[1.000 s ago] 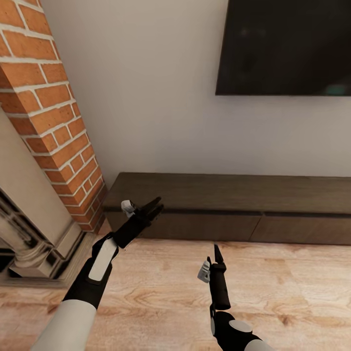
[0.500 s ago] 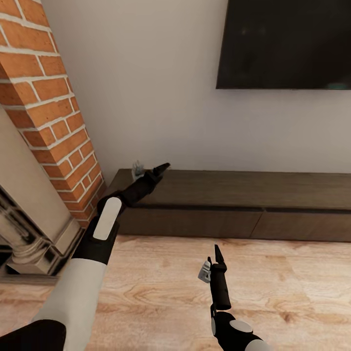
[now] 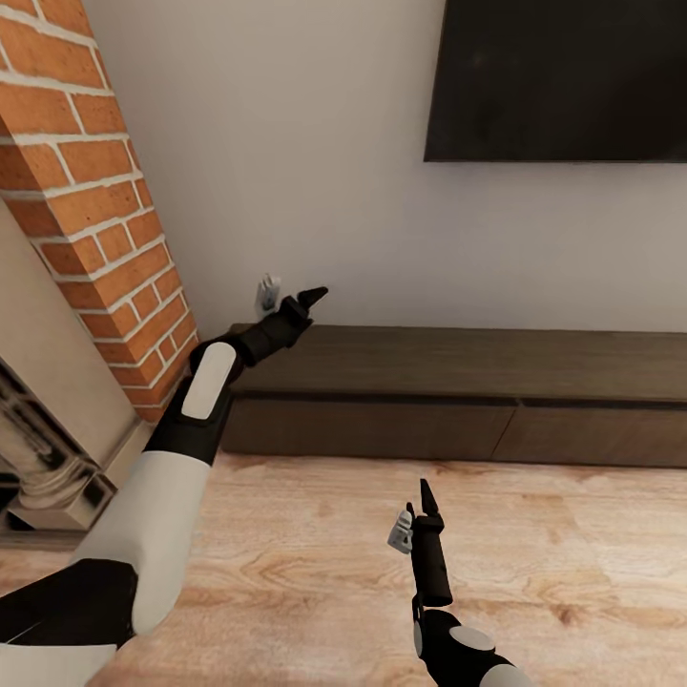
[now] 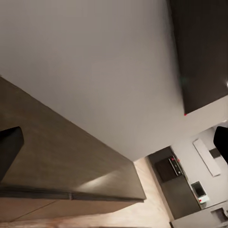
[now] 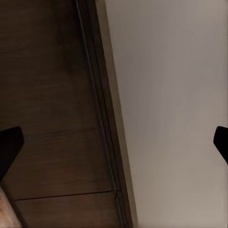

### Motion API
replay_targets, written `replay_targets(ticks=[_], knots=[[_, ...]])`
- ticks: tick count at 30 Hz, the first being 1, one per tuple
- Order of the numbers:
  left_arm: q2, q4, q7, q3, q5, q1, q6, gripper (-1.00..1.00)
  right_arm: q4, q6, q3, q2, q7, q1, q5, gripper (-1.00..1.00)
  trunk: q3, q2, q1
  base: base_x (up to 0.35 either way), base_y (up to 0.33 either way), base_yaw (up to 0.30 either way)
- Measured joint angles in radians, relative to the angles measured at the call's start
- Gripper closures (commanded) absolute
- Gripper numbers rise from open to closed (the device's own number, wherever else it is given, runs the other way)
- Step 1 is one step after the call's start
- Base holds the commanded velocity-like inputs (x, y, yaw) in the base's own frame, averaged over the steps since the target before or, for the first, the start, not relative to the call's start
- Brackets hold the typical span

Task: Place each of the two pumpkins and all three candles from the living room inside a cabinet in the living room (use any cabinet), then make sure every cabinet is closed, and position the cauldron so it is next to a table in the living room.

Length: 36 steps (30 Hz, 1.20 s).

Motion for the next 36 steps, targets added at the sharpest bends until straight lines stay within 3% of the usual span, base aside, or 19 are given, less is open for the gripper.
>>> replay_targets(ticks=[5, 7, 10, 11, 15, 22, 23, 24, 27, 33, 36], knots=[[-0.005, 0.009, -0.002, -0.005, 0.001, 0.005, -0.001, -1.00, -0.001, 0.000, 0.000, -0.001, -0.001, 0.000, 0.001, -1.00, 0.000, 0.000, 0.000, 0.000, 0.000, 0.000], [-0.007, 0.013, -0.006, -0.006, 0.020, 0.008, -0.001, -1.00, -0.004, 0.000, 0.000, -0.002, -0.001, 0.000, 0.001, -1.00, 0.000, 0.000, 0.000, 0.000, 0.000, 0.000], [-0.005, 0.054, -0.010, -0.007, 0.146, 0.017, -0.005, -1.00, -0.008, 0.000, 0.000, -0.004, 0.000, 0.000, 0.001, -1.00, 0.000, 0.000, 0.000, 0.106, -0.076, 0.000], [0.000, 0.095, -0.013, -0.037, 0.205, 0.017, 0.001, -1.00, -0.007, 0.000, 0.003, 0.000, 0.002, 0.000, 0.003, -1.00, 0.000, 0.000, 0.000, 0.251, -0.188, 0.000], [0.001, 0.099, -0.014, -0.089, 0.219, 0.016, 0.003, -1.00, 0.000, -0.002, 0.012, -0.003, 0.004, 0.000, 0.015, -1.00, 0.000, 0.000, 0.000, 0.265, -0.198, 0.000], [-0.002, 0.061, -0.008, -0.102, 0.222, 0.016, 0.007, -1.00, 0.001, -0.002, 0.012, -0.018, 0.005, 0.000, 0.018, -1.00, 0.000, 0.000, 0.000, 0.271, -0.201, 0.000], [-0.001, 0.058, -0.008, -0.103, 0.222, 0.016, 0.008, -1.00, 0.001, -0.002, 0.011, -0.018, 0.012, -0.002, 0.019, -1.00, 0.000, 0.000, 0.000, 0.225, -0.113, 0.000], [-0.002, 0.053, -0.010, -0.114, 0.223, 0.016, 0.010, -1.00, 0.003, 0.000, 0.010, -0.016, 0.086, -0.039, 0.013, -1.00, 0.000, 0.000, 0.000, 0.144, -0.072, 0.000], [-0.001, 0.037, -0.014, -0.152, 0.226, 0.017, 0.009, -1.00, 0.000, 0.005, 0.009, -0.012, 0.144, -0.062, 0.010, -1.00, 0.000, 0.000, 0.000, 0.057, -0.028, 0.000], [-0.002, -0.004, -0.013, -0.194, 0.227, 0.017, 0.007, -1.00, 0.002, 0.002, 0.017, -0.011, 0.157, -0.068, 0.020, -1.00, 0.000, 0.000, 0.000, 0.007, -0.004, 0.000], [-0.001, -0.007, -0.013, -0.198, 0.227, 0.017, 0.007, -1.00, 0.000, 0.001, 0.019, -0.008, 0.158, -0.070, 0.021, -1.00, 0.000, 0.000, 0.000, 0.000, 0.000, 0.000]])
